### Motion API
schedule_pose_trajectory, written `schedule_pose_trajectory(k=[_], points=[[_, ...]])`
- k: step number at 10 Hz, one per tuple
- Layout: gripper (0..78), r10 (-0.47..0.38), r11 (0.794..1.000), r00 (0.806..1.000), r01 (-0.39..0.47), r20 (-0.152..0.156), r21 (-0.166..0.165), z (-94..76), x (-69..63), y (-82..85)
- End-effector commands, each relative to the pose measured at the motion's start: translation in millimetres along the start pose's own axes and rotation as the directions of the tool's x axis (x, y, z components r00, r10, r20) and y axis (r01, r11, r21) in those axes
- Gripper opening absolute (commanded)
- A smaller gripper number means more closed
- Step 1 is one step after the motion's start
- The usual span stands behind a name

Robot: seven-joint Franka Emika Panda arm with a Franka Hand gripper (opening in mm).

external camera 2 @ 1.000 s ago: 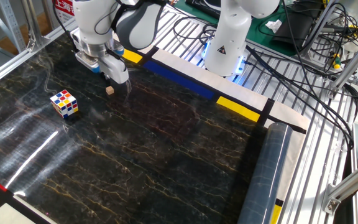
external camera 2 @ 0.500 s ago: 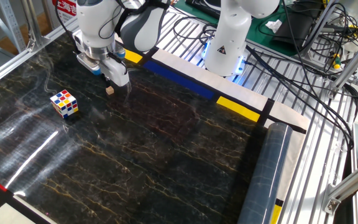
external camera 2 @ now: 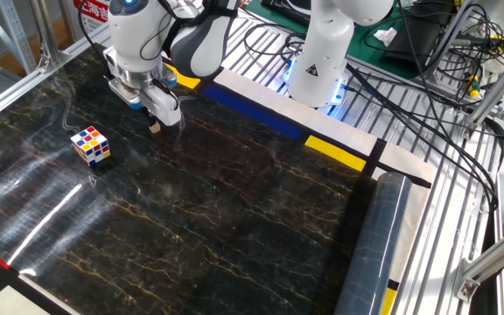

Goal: Hold a small block with the gripper and sweep it from left to right on the table

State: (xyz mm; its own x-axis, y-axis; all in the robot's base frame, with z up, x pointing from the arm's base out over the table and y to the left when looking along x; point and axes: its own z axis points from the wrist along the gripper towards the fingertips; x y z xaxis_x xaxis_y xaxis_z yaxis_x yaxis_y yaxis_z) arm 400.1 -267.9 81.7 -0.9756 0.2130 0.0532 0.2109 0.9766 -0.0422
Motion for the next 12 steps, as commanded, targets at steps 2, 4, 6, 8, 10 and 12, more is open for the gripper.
schedule_pose_trajectory(k=[2, 4, 6, 8, 10, 12], points=[[0.0, 0.015, 1.000, 1.000, -0.015, -0.001, 0.002, -6.1, -0.4, 3.6], [0.0, 0.021, 1.000, 1.000, -0.021, -0.004, 0.001, -5.7, -0.1, 4.8], [0.0, 0.021, 1.000, 1.000, -0.021, -0.005, -0.006, -4.4, 0.3, 4.4], [0.0, 0.019, 1.000, 1.000, -0.019, -0.001, -0.006, -2.8, 0.3, 3.6], [0.0, 0.017, 1.000, 1.000, -0.017, -0.001, -0.008, -2.8, 0.3, 3.6], [0.0, 0.013, 1.000, 1.000, -0.013, 0.004, -0.010, -2.1, 0.4, 2.6]])
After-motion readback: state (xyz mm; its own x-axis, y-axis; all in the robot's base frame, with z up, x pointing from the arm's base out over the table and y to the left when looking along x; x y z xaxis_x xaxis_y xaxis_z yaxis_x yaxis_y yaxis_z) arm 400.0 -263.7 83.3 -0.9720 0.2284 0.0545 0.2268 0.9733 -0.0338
